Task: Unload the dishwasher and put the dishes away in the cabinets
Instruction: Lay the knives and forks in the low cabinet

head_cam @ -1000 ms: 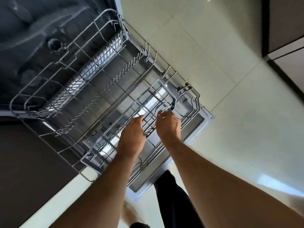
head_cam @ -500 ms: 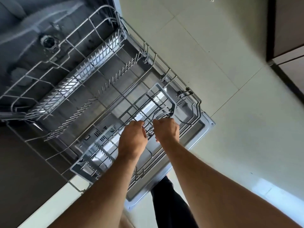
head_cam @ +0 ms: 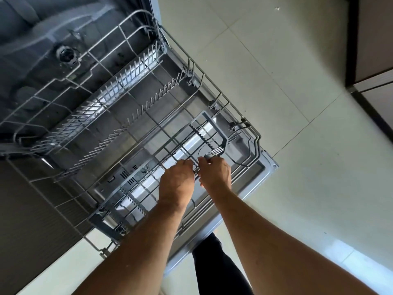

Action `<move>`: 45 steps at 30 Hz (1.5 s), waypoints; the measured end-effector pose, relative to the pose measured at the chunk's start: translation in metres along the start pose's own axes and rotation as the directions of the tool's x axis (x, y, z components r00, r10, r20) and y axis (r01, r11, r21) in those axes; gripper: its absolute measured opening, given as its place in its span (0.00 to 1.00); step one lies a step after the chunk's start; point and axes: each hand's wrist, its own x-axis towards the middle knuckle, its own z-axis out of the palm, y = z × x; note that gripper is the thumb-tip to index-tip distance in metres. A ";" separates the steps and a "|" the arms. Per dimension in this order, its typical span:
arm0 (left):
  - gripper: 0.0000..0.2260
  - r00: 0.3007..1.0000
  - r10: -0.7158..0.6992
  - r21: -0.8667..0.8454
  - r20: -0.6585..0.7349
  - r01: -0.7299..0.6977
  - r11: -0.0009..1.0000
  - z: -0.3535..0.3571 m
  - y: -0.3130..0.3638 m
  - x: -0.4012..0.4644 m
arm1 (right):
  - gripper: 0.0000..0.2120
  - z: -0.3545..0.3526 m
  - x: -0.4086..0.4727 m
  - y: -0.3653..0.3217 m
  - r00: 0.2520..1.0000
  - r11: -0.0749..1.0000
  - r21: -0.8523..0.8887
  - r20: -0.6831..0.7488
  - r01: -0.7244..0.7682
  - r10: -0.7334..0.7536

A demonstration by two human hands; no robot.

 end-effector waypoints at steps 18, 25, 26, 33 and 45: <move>0.07 0.967 -0.248 -0.562 -0.053 0.176 0.808 -0.116 -0.009 -0.133 | 0.13 -0.036 -0.155 -0.053 0.982 0.966 0.189 0.025 0.177 -0.185; 0.10 0.953 -0.263 -0.614 -0.149 0.119 0.781 -0.200 -0.015 -0.248 | 0.08 -0.068 -0.283 -0.088 0.945 0.882 0.467 0.253 0.067 -0.205; 0.12 0.953 -0.261 -0.652 -0.155 0.100 0.752 -0.210 -0.016 -0.267 | 0.09 -0.071 -0.302 -0.091 0.930 0.879 0.477 0.311 0.027 -0.197; 0.13 0.937 -0.273 -0.678 -0.218 0.056 0.733 -0.257 -0.037 -0.369 | 0.08 -0.080 -0.418 -0.102 0.896 0.893 0.443 0.361 0.082 -0.261; 0.07 0.856 -0.365 -0.742 -0.366 -0.033 0.669 -0.303 -0.103 -0.485 | 0.09 -0.077 -0.547 -0.117 0.752 0.819 0.301 0.330 0.489 -0.570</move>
